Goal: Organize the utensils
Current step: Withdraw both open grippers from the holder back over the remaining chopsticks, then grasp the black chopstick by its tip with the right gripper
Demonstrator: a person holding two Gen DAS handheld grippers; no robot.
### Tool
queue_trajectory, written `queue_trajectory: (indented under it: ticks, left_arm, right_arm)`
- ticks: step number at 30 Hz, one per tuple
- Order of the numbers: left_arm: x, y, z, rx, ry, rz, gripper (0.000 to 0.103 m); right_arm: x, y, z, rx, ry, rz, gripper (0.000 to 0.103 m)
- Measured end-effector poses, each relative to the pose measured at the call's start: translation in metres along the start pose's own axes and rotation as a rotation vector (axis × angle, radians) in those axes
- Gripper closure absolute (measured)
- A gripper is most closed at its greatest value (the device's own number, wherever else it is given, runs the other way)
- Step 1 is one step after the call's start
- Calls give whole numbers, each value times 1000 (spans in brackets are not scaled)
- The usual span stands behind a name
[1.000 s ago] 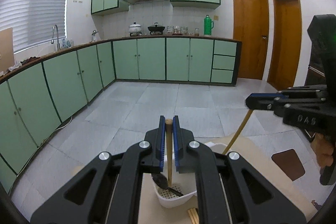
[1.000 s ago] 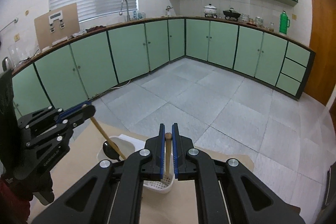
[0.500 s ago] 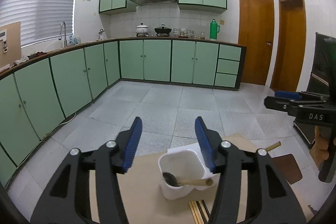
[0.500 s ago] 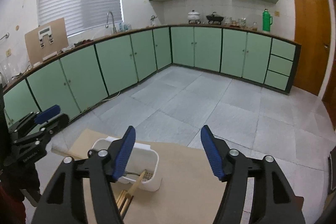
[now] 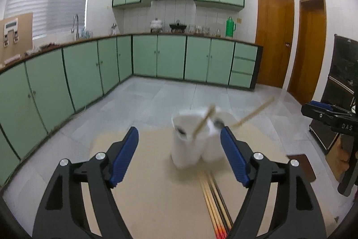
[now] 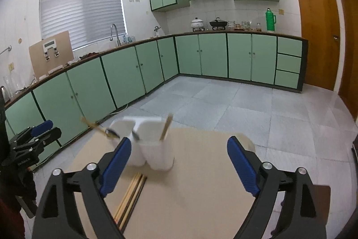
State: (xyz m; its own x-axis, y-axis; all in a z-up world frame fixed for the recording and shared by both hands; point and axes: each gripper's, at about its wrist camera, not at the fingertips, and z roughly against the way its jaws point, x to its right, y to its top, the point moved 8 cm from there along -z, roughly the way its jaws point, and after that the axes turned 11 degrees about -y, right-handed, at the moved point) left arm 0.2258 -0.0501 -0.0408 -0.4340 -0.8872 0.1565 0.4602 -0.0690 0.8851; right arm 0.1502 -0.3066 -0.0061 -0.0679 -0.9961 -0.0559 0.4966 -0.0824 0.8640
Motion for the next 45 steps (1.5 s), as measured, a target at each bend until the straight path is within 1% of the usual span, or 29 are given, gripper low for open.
queue_trajectory:
  ticks: [2,5,7,11,14,17,21,27,35,38,41,45]
  left_arm:
    - [-1,-22,3,-34,5,19,28]
    - [-1,-50,4,-86,7,28,28]
    - [0,-76,4,-135,18,26,28]
    - [-4,-127,0,-234,28,43,28]
    - [-11,-157,-1,-288,45,53,28]
    - [-17,-176,0,-324,49,76,28]
    - [-19,-198,4,-362,66,73,28]
    - [-21,-212,10,-390,57,92,28]
    - [-14,-212,4,-403,50,82,27]
    - [-13,-212,3,-409,47,82,27]
    - [-11,-212,2,-410,44,76,26]
    - [-7,-212,1,-411,45,69,26]
  right_arm:
    - [0,-18,5,-13,-6,-6,11]
    - [-4,-49,11,-38,-22,-8,11]
    - [-11,-71,13,-62,-32,-4,11]
    - [-23,-112,13,-109,-58,27,10]
    - [-36,-141,12,-149,-62,58,11]
    - [-51,-170,10,-198,-54,98,11]
    - [-70,-201,9,-257,-30,133,11]
    - [-90,-226,10,-305,-18,185,11]
    - [-103,-241,1,-368,-34,258,11]
    - [-102,-241,1,-369,-41,257,11]
    - [-91,-238,0,-368,-74,247,12]
    - [-70,-233,0,-369,-121,200,12]
